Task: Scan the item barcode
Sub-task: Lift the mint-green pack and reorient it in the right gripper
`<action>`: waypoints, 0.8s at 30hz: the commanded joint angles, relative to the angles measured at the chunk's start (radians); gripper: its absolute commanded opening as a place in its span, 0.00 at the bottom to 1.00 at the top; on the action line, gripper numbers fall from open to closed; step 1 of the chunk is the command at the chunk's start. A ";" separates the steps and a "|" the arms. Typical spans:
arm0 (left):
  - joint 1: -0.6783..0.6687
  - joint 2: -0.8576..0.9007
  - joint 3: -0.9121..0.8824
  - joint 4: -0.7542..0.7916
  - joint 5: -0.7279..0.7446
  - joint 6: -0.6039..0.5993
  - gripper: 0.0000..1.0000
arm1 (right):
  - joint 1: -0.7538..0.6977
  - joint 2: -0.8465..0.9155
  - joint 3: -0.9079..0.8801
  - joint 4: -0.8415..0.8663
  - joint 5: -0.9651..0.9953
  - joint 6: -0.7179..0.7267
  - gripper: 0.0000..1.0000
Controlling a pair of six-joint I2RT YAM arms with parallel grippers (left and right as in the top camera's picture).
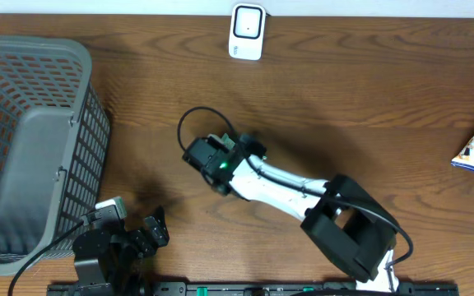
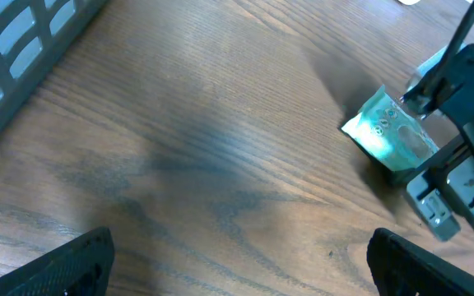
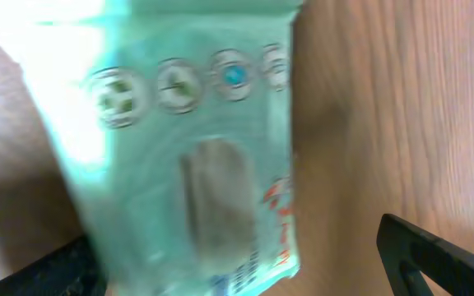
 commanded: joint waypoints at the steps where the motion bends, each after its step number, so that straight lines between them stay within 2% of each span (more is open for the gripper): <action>1: 0.004 -0.002 0.001 0.000 0.012 0.013 0.98 | -0.063 0.093 -0.095 -0.005 -0.208 -0.121 0.98; 3: 0.004 -0.002 0.001 0.000 0.012 0.013 0.98 | -0.093 0.093 -0.103 -0.005 -0.316 -0.150 0.87; 4: 0.004 -0.002 0.001 0.000 0.012 0.013 0.98 | -0.110 0.093 -0.106 -0.008 -0.353 -0.149 0.67; 5: 0.004 -0.002 0.001 0.000 0.012 0.013 0.98 | -0.124 0.093 -0.106 -0.016 -0.378 -0.142 0.38; 6: 0.004 -0.002 0.001 0.000 0.012 0.013 0.98 | -0.135 0.093 -0.106 -0.023 -0.392 -0.131 0.25; 8: 0.004 -0.002 0.001 0.000 0.012 0.013 0.98 | -0.160 0.093 -0.106 -0.048 -0.414 -0.107 0.13; 12: 0.004 -0.002 0.001 0.000 0.012 0.013 0.98 | -0.185 0.092 -0.093 -0.066 -0.487 -0.062 0.01; 16: 0.004 -0.002 0.001 0.000 0.012 0.013 0.98 | -0.225 0.080 0.011 -0.203 -0.689 -0.060 0.01; 20: 0.004 -0.002 0.001 0.000 0.012 0.013 0.98 | -0.305 0.043 0.125 -0.375 -1.088 -0.261 0.01; 24: 0.004 -0.002 0.001 0.000 0.012 0.013 0.98 | -0.404 0.034 0.158 -0.478 -1.443 -0.443 0.01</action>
